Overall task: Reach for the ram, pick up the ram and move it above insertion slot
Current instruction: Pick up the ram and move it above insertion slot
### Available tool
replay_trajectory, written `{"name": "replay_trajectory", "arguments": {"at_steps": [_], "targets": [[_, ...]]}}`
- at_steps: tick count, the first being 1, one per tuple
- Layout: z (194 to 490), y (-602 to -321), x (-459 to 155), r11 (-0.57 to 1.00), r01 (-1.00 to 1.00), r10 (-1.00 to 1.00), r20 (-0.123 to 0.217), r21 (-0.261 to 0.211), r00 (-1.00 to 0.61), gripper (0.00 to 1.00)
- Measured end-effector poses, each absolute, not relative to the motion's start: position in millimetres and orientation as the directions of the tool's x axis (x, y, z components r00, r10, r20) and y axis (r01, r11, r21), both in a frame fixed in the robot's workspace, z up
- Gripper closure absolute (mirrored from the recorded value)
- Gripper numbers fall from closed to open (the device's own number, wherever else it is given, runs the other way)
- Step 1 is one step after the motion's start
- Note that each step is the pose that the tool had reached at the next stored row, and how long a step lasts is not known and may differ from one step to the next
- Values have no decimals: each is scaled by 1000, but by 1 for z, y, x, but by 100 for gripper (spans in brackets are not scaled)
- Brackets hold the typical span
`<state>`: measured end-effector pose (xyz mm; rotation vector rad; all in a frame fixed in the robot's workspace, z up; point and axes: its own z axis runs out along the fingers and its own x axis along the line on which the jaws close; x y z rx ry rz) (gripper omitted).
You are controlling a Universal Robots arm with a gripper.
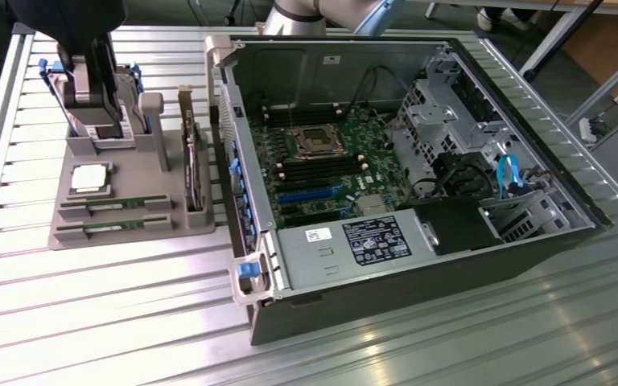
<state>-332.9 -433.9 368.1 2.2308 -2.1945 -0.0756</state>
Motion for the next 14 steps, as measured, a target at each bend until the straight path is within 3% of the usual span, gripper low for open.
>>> {"name": "replay_trajectory", "arguments": {"at_steps": [14], "targets": [[357,-434,-333,-33,-999,-999,-26,42,32,70]]}}
